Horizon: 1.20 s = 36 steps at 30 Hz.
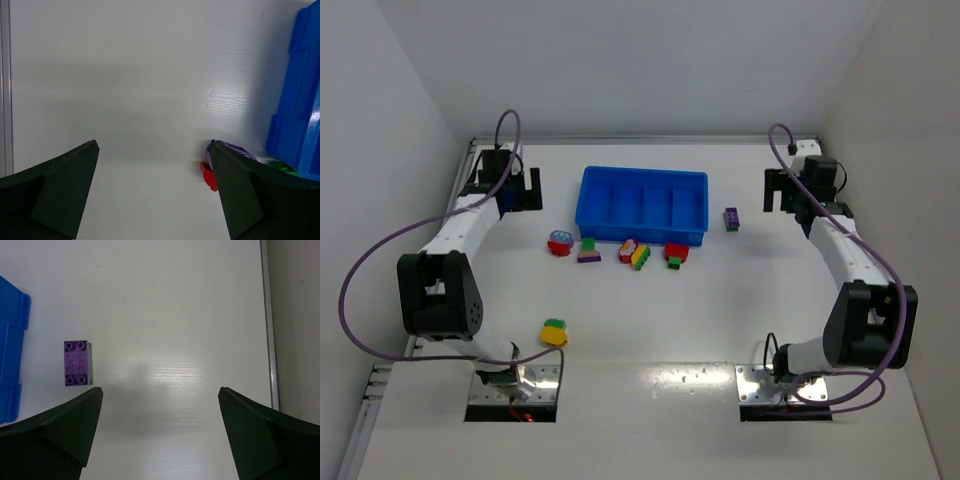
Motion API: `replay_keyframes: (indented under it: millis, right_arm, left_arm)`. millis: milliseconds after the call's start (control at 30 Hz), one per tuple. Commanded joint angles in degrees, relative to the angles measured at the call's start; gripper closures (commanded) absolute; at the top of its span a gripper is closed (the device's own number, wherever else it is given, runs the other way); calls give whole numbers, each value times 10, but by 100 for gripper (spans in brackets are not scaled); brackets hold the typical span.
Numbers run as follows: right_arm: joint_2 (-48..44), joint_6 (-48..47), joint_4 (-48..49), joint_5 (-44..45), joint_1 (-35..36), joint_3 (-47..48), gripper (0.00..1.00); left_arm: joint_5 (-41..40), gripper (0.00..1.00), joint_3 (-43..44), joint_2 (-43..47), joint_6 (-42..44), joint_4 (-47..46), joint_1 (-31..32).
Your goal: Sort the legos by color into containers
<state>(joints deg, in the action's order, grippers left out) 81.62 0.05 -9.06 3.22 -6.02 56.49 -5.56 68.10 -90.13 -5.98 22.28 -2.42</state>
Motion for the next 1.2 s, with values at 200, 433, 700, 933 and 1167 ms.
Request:
replay_keyframes:
  millis: [200,433,700,933,1167]
  right_arm:
    - [-7,4,13,-16,-1,13,0]
    - [-1,-31,-31,-66,6,23,2]
    - [55,-20,-63,-106,11,30,38]
    - [135,21,-58,-117,41,98,33]
    - [192,11,-70,-98,77,124,31]
  left_arm:
    - [-2,0,16,18,-23,3,-15]
    - [23,0,36,54,-8,2,-15]
    - [40,0,63,77,34,14,-15]
    - [39,0,40,83,23,14,-15]
    - [18,0,40,78,23,8,-15]
